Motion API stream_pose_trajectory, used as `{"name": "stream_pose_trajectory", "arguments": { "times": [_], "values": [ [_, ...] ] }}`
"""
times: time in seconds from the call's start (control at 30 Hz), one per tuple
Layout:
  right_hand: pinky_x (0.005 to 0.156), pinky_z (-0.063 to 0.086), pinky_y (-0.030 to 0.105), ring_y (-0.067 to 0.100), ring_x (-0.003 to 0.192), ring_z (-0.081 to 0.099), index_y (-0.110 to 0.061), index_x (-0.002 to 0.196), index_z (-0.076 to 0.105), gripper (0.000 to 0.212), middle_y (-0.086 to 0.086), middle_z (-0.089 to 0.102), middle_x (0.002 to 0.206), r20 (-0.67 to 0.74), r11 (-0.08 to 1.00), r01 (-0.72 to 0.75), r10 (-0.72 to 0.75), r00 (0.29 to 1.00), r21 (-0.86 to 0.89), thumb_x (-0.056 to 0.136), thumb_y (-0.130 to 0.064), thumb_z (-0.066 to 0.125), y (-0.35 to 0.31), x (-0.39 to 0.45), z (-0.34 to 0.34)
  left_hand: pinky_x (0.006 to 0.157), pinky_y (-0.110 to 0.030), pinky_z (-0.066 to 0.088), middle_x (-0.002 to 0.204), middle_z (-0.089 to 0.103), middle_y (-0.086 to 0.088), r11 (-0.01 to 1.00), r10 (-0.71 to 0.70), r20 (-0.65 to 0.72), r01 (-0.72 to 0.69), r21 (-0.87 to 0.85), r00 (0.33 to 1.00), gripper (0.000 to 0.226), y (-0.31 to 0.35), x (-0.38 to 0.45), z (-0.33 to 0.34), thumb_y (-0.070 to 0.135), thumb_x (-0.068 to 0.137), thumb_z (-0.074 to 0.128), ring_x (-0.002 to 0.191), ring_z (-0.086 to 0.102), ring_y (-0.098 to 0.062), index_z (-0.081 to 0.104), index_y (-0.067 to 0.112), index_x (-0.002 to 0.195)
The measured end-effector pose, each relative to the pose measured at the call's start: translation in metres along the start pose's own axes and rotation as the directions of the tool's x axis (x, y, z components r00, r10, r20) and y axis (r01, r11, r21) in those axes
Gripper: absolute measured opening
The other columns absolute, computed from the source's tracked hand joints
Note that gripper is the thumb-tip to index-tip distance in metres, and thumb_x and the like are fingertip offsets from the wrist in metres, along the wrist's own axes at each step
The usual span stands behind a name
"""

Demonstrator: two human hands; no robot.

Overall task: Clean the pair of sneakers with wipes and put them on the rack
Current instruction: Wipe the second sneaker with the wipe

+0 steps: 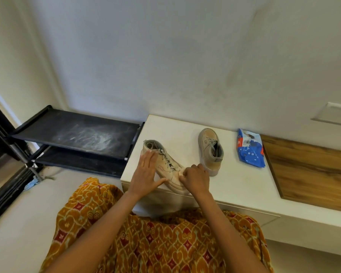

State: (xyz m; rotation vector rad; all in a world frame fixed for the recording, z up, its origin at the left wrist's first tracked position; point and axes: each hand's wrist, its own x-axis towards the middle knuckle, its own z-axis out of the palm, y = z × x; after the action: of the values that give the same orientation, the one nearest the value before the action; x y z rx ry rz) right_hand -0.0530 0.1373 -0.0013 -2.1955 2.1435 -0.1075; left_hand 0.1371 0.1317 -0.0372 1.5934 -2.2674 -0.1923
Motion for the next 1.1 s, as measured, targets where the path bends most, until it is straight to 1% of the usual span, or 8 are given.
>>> {"name": "stream_pose_trajectory", "arguments": {
  "times": [0.1, 0.17, 0.33, 0.47, 0.67, 0.83, 0.97, 1.1],
  "values": [
    [0.065, 0.039, 0.031, 0.027, 0.096, 0.059, -0.01, 0.112, 0.052, 0.029, 0.008, 0.064, 0.103, 0.059, 0.998, -0.007, 0.004, 0.998, 0.057, 0.086, -0.021, 0.054, -0.003, 0.012, -0.003, 0.118, -0.043, 0.012, 0.152, 0.026, -0.015, 0.988, 0.058, 0.032, -0.062, 0.145, 0.998, 0.084, 0.013, 0.004, -0.001, 0.063, 0.087, 0.037, 0.142, 0.017, -0.026, 0.023, 0.005, 0.146],
    [0.062, 0.04, 0.03, 0.027, 0.092, 0.061, -0.009, 0.109, 0.055, 0.024, 0.009, 0.064, 0.101, 0.065, 0.995, 0.024, -0.03, 0.997, 0.096, 0.086, -0.015, 0.052, -0.008, 0.023, -0.006, 0.112, -0.042, 0.019, 0.147, 0.036, -0.016, 0.97, 0.039, 0.077, -0.056, 0.236, 0.996, 0.08, 0.02, 0.015, -0.005, 0.062, 0.088, 0.029, 0.139, 0.025, -0.027, 0.032, 0.003, 0.142],
    [0.065, 0.037, 0.03, 0.027, 0.091, 0.057, -0.013, 0.102, 0.067, 0.025, 0.008, 0.063, 0.096, -0.135, 0.969, 0.103, -0.074, 0.988, 0.223, 0.091, -0.011, 0.045, -0.025, 0.046, -0.012, 0.108, -0.03, -0.009, 0.157, 0.004, -0.012, 0.955, 0.075, 0.066, -0.091, 0.283, 0.995, 0.083, 0.024, 0.028, -0.009, 0.058, 0.092, 0.034, 0.145, 0.0, -0.024, 0.005, 0.005, 0.148],
    [0.071, 0.038, 0.035, 0.026, 0.092, 0.053, -0.018, 0.102, 0.072, 0.024, 0.005, 0.069, 0.09, -0.167, 0.964, 0.259, -0.247, 0.955, 0.053, 0.09, -0.013, 0.052, -0.014, 0.038, 0.003, 0.114, -0.036, -0.007, 0.156, 0.005, -0.016, 0.93, 0.071, 0.104, -0.103, 0.352, 0.992, 0.085, 0.025, 0.029, -0.012, 0.059, 0.092, 0.032, 0.145, 0.001, -0.027, 0.003, 0.002, 0.148],
    [0.065, 0.046, 0.034, 0.018, 0.072, 0.059, -0.03, 0.081, 0.076, 0.025, -0.009, 0.07, 0.071, -0.16, 0.901, 0.416, -0.432, 0.888, -0.126, 0.059, -0.026, 0.086, 0.039, 0.009, 0.009, 0.113, -0.038, -0.007, 0.157, 0.002, -0.015, 0.952, 0.046, 0.107, -0.076, 0.295, 0.993, 0.089, 0.022, 0.027, -0.006, 0.061, 0.089, 0.037, 0.145, -0.004, -0.027, 0.002, 0.005, 0.148],
    [0.075, 0.039, 0.034, 0.025, 0.096, 0.055, -0.027, 0.109, 0.07, 0.026, 0.003, 0.07, 0.098, -0.056, 0.947, 0.319, -0.322, 0.945, -0.046, 0.088, -0.016, 0.058, 0.023, 0.024, 0.003, 0.118, -0.041, 0.0, 0.157, 0.007, -0.013, 0.967, 0.023, 0.124, -0.054, 0.251, 0.992, 0.089, 0.022, 0.028, -0.008, 0.06, 0.088, 0.043, 0.145, -0.001, -0.026, 0.007, 0.006, 0.148],
    [0.072, 0.046, 0.033, 0.025, 0.095, 0.061, -0.024, 0.103, 0.068, 0.023, 0.004, 0.071, 0.1, -0.004, 0.962, 0.052, -0.052, 0.999, 0.269, 0.087, -0.016, 0.054, 0.01, 0.041, 0.002, 0.116, -0.042, -0.001, 0.156, 0.012, -0.015, 0.962, 0.023, 0.131, -0.058, 0.268, 0.991, 0.09, 0.019, 0.038, -0.012, 0.057, 0.087, 0.048, 0.145, 0.001, -0.027, 0.01, 0.003, 0.148],
    [0.07, 0.046, 0.028, 0.024, 0.09, 0.063, -0.018, 0.101, 0.07, 0.022, 0.005, 0.071, 0.097, 0.042, 0.907, -0.054, 0.04, 0.998, 0.417, 0.082, -0.019, 0.059, 0.005, 0.029, 0.005, 0.113, -0.042, -0.01, 0.157, 0.004, -0.014, 0.93, 0.075, 0.192, -0.138, 0.341, 0.979, 0.088, 0.009, 0.053, -0.021, 0.054, 0.089, 0.046, 0.145, -0.005, -0.026, 0.003, 0.005, 0.148]
  ]
}}
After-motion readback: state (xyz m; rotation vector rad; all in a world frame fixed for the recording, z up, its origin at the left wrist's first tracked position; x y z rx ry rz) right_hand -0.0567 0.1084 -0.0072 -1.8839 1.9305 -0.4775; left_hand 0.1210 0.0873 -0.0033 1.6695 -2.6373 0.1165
